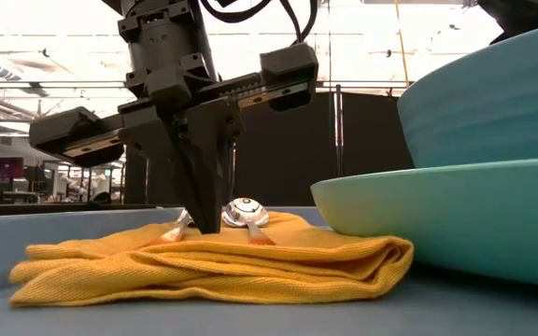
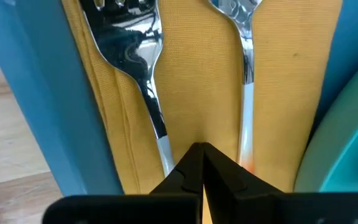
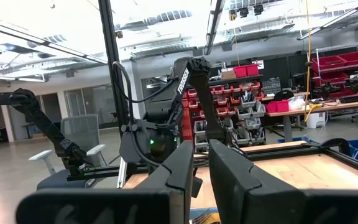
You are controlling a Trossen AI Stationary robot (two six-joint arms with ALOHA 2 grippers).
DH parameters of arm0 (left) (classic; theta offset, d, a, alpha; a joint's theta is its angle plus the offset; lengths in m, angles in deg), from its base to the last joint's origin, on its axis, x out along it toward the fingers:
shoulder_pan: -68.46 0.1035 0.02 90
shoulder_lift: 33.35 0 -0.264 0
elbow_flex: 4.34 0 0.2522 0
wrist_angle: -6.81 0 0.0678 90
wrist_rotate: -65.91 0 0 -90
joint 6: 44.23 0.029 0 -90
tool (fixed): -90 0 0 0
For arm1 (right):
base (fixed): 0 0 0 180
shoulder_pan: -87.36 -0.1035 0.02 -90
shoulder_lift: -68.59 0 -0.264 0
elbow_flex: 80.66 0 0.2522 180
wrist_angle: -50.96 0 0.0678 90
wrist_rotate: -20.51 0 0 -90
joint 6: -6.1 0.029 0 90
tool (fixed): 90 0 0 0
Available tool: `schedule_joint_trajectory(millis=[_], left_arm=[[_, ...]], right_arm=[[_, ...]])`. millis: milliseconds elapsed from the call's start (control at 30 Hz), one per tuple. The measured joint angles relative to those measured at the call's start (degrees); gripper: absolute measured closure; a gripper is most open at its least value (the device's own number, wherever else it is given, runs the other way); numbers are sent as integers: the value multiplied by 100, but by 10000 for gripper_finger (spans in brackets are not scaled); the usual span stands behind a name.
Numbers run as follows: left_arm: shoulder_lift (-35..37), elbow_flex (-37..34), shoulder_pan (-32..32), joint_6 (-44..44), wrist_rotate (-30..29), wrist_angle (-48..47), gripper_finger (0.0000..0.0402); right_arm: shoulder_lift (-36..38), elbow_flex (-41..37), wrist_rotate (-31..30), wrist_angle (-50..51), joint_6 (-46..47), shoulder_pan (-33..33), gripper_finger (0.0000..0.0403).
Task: Set up tray
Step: Adjust the orange spoon on the yellow table napkin
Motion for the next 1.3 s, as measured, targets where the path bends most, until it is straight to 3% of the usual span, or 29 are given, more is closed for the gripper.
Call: schedule_joint_trajectory(millis=[533, 1300], left_arm=[[52, 4, 201, 267, -97, 69, 397], [192, 4, 437, 652, -715, 455, 398]], right_arm=[[2, 1, 0, -1, -1, -1, 360], [2, 0, 0, 0, 0, 0, 360]])
